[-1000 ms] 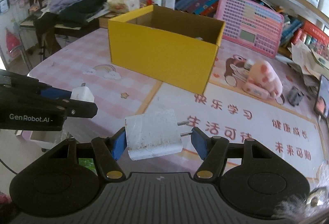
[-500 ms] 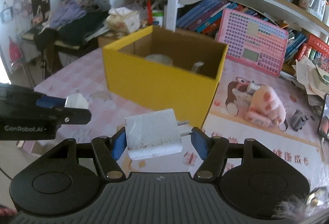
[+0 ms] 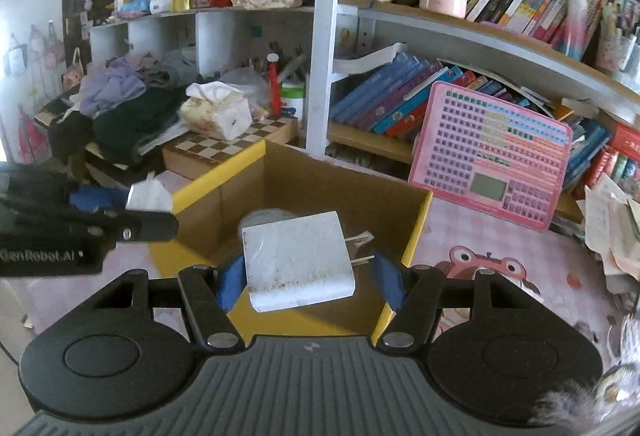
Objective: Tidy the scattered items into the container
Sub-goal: 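Open left tool to drop the small charger while right tool drops the large charger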
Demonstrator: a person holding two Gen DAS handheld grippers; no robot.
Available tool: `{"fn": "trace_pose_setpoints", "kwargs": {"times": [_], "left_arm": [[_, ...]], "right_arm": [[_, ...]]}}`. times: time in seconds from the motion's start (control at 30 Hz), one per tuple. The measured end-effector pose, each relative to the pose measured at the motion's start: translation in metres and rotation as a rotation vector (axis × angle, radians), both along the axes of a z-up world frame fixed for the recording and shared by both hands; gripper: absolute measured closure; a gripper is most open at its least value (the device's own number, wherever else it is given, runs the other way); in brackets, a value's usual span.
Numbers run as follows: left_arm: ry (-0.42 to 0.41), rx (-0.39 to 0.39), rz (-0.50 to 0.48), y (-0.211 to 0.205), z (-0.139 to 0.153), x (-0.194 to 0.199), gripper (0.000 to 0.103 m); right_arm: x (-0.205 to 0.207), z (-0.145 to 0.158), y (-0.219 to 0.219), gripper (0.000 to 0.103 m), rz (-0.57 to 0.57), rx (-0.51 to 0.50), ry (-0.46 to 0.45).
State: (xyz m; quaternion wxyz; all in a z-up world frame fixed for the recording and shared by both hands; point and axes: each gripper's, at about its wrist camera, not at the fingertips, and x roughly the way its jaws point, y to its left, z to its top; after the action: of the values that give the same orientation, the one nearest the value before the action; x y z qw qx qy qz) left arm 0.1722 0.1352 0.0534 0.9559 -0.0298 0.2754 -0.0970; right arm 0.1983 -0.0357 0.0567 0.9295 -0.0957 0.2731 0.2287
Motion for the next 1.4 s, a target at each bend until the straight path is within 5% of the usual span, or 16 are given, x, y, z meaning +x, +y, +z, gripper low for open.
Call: {"fn": "trace_pose_setpoints", "kwargs": {"times": [0.37, 0.77, 1.13, 1.4], "left_arm": [[0.057, 0.032, -0.006, -0.010, -0.007, 0.100, 0.067], [0.227, 0.137, -0.097, -0.052, -0.033, 0.186, 0.067], [0.367, 0.183, -0.132, -0.070, -0.060, 0.211, 0.067], [0.373, 0.191, -0.143, -0.072, -0.068, 0.209, 0.066]], "right_arm": [[0.093, -0.031, 0.022, 0.039, 0.152, -0.243, 0.013], [0.137, -0.077, 0.045, 0.039, 0.362, -0.406, 0.165], [0.148, -0.086, 0.045, 0.038, 0.439, -0.430, 0.224], [0.152, -0.088, 0.044, 0.038, 0.459, -0.435, 0.235]]}}
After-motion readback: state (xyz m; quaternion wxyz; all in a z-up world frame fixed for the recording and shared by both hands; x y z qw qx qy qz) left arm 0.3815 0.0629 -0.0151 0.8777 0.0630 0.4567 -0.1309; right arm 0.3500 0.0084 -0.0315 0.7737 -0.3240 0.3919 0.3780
